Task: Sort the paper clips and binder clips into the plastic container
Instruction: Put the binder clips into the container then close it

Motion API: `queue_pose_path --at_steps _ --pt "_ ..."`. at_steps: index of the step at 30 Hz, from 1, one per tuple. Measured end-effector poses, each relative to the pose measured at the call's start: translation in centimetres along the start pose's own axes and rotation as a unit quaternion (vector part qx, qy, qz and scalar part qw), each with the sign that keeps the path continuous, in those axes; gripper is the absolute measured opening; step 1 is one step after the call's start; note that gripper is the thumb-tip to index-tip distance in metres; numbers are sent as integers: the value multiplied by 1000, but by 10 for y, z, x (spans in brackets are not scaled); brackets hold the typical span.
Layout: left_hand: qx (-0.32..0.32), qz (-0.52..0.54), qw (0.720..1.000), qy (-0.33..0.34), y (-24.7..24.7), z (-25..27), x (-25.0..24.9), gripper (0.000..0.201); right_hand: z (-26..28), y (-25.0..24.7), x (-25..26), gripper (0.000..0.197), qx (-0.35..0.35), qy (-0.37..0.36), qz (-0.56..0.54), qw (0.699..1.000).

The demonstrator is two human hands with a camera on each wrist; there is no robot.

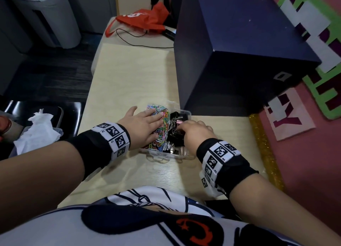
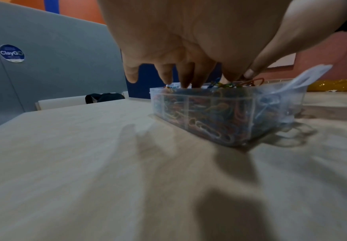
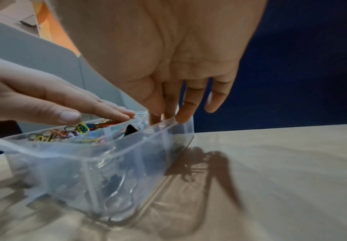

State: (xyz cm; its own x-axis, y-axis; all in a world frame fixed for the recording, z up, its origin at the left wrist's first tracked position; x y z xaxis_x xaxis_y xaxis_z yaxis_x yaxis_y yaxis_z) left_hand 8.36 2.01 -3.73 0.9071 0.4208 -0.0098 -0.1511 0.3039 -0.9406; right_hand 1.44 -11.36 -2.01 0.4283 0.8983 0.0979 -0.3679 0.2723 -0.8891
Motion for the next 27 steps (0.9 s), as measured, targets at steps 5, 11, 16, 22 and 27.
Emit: queue_pose_path --at_steps 5,11,16,22,27 --pt "-18 20 999 -36 1 6 6 63 5 -8 -23 24 -138 67 -80 985" --pt "10 9 999 -41 15 12 -4 68 11 15 -28 52 -85 56 -69 992" --pt "8 15 998 -64 19 12 -8 68 18 20 -17 42 -67 -9 -43 997" --pt "-41 107 981 -153 11 19 0 73 24 8 -28 28 -83 3 -89 993" --pt "-44 220 947 -229 8 22 -1 75 25 21 -44 30 -3 71 -75 995"
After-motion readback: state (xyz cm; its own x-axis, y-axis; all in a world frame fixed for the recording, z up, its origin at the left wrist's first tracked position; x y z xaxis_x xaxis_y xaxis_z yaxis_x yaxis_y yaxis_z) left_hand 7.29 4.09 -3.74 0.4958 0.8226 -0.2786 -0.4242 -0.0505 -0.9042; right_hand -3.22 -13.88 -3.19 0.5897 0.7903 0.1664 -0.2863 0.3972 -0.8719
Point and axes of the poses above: each hand's wrist, its own z-axis away from the middle knuckle, its own y-axis out of the palm, x = y × z, the point moved 7 cm from there along -z, towards the middle knuckle, and after that the axes turned 7 degrees about y, right-handed, at the moved point
